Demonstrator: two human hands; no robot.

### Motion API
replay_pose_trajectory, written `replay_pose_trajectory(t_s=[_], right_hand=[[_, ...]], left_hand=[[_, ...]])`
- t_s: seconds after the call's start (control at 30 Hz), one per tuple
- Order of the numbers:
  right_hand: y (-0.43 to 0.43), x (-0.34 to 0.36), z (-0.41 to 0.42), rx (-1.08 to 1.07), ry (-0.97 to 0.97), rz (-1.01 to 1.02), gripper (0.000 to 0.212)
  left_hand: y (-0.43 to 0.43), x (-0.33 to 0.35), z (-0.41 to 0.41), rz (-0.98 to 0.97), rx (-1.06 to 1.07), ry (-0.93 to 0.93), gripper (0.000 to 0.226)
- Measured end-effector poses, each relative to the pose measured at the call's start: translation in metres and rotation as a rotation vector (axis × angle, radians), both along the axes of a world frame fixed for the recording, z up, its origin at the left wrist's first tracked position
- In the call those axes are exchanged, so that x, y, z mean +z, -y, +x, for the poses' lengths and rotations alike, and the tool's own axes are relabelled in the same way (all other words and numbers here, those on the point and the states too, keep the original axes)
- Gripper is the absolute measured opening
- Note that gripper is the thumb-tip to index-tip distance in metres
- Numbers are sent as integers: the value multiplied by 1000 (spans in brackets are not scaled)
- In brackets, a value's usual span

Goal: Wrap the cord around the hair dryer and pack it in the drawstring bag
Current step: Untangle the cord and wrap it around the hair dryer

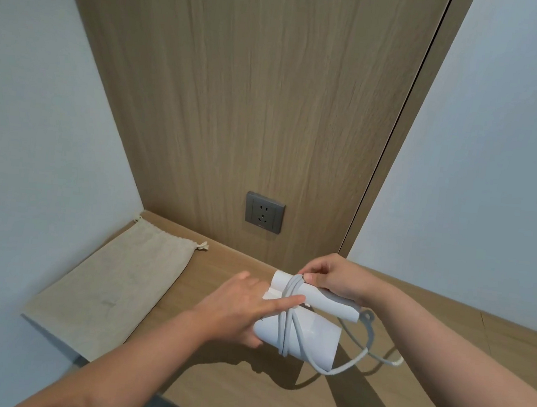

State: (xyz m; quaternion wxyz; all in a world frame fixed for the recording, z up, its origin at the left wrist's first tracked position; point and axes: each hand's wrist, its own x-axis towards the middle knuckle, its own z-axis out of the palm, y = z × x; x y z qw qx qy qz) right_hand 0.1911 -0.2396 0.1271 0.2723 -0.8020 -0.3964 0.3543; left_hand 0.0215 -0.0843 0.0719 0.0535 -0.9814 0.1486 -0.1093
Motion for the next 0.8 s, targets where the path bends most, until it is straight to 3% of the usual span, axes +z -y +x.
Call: replay_pose_trajectory(t_s=[0.1,0.23,0.37,0.5,0.57,0.67,0.7,0.8], right_hand=[[-4,3,-3,-20,6,14,18],[0,5,-9,77,70,-119,41],[4,-6,-16,54,81,-52,37],[5,-10,-22,-8,72,-1,43],[7,-10,-21,-31,60,9,48],[9,-11,-19,-69,70,11,50],[8,-11,-19,-73,83,14,48],[4,-7,-21,-55,100,22,41]], left_hand=[[-5,3,-1,44,6,56,101],[-12,5,-1,60,-5,130,97],[-14,0,0,83,-24,108,95],[-13,-5,0,22,77,-5,109],[-8,-1,-2,-85,150,-82,110],[0,14,-4,-631,359,-387,115],[1,21,-2,-734,368,-438,111],[4,36,10,-729,319,-417,69]])
